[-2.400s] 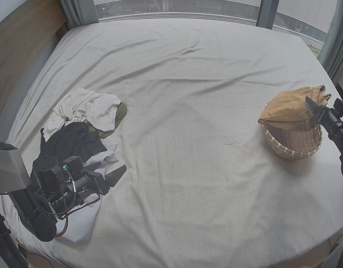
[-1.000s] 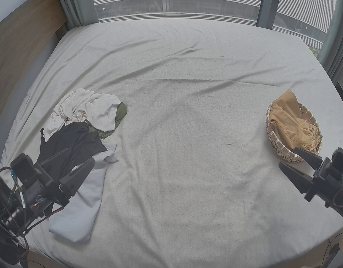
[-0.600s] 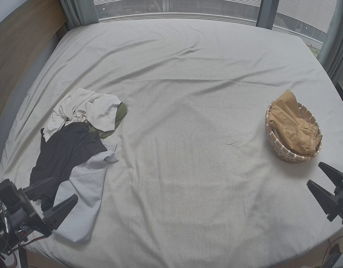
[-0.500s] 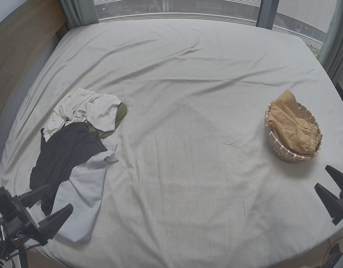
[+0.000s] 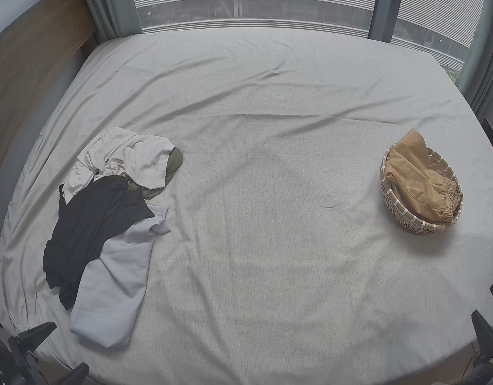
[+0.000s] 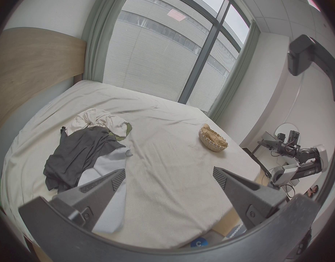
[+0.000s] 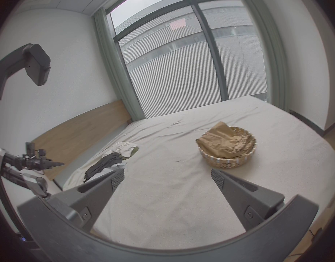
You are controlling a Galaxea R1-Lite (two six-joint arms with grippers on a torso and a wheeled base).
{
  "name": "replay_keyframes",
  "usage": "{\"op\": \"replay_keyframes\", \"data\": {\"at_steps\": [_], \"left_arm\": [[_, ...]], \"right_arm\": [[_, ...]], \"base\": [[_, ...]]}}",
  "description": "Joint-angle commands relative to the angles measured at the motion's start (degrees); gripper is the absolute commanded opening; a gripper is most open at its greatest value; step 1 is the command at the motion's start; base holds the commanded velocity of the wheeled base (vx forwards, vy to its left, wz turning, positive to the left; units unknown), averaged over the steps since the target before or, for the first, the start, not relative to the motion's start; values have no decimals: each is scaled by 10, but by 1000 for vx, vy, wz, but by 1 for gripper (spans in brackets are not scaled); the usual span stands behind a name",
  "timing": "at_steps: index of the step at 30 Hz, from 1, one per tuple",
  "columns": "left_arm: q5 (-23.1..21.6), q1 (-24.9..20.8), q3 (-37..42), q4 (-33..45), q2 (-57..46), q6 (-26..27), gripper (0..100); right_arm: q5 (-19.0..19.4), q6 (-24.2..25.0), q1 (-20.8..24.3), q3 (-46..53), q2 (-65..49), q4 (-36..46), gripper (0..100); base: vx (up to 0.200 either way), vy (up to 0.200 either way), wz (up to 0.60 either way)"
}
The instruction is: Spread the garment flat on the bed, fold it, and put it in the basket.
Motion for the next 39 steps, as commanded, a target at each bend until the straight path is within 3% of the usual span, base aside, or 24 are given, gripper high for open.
{"op": "replay_keyframes", "data": {"at_steps": [1, 3, 8, 10, 13, 15, 18, 22, 23, 25, 39], "left_arm": [[34, 2, 10, 44, -88, 2, 100], [47, 2, 10, 46, -88, 2, 100], [94, 11, 10, 46, -87, 3, 100], [98, 38, 10, 46, -87, 8, 100], [93, 87, 10, 46, -93, 15, 100], [77, 119, 10, 47, -114, 31, 100], [78, 110, 10, 48, -131, 40, 100], [97, 109, 10, 49, -138, 95, 100], [139, 109, 10, 60, -138, 125, 100], [173, 110, 10, 85, -139, 101, 100], [172, 109, 9, 88, -140, 96, 100]], "right_arm": [[-72, -24, -12, 10, -42, 86, 100], [-99, -23, -14, 10, -42, 86, 100], [-104, -33, -38, 10, -40, 86, 100], [-106, -46, -43, 10, -41, 88, 100], [-76, -89, -94, 10, -100, 115, 100], [-63, -99, -87, 10, -96, 118, 100], [-64, -91, -85, 10, -94, 117, 100], [-64, -91, -85, 10, -94, 116, 100], [-64, -91, -84, 10, -95, 116, 100], [-63, -93, -83, 10, -95, 116, 100], [-46, -101, -84, 10, -94, 115, 100]], "base": [[0, 0, 0], [0, 0, 0], [0, 0, 0], [0, 0, 0], [0, 0, 0], [0, 0, 0], [0, 0, 0], [0, 0, 0], [0, 0, 0], [0, 0, 0], [0, 0, 0]]}}
